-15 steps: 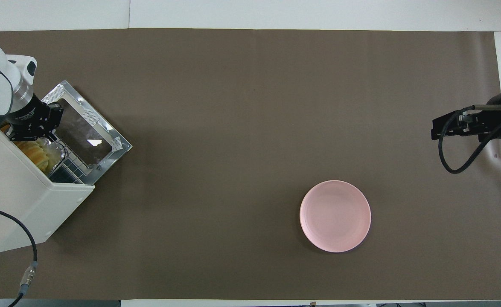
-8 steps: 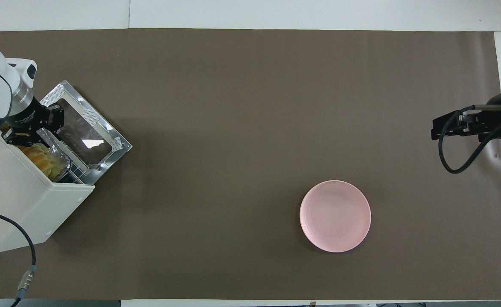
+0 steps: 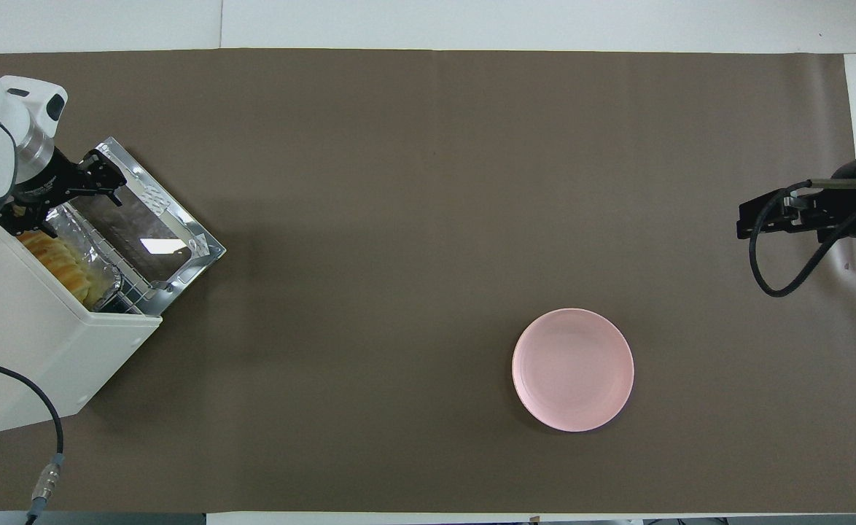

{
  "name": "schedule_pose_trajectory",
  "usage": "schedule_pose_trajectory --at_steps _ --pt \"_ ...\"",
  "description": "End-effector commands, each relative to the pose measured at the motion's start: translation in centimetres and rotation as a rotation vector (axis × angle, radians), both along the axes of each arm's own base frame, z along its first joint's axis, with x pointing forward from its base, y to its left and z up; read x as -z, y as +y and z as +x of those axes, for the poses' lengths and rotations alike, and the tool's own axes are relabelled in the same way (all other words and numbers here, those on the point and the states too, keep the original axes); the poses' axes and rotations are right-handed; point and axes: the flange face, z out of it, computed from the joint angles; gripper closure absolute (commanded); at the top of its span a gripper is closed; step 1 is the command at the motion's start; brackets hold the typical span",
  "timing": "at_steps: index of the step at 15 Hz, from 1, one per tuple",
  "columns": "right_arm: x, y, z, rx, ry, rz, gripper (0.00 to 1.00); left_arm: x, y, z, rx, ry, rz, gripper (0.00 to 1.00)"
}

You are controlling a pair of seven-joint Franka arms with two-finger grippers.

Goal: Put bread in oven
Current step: 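Release the tray inside the oven and withdraw the left gripper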

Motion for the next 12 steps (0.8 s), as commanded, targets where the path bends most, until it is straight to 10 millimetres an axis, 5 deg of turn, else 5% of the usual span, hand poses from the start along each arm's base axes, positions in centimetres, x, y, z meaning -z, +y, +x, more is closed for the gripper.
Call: schedule_pose_trajectory --at_steps 1,8,12 --pt "0.0 -0.3 -0.7 -0.026 0.001 -0.015 0.00 -3.0 -0.1 0.4 0.160 -0.045 -0.012 0.00" --pt "0.0 -0.3 -0.7 -0.025 0.001 -0.015 0.00 -11.3 1.7 -3.5 0.549 -0.041 -0.130 0.00" --pt "0.0 -0.3 -0.7 -0.026 0.001 -0.015 0.00 -13.8 2.5 -7.5 0.575 -0.001 -0.196 0.00"
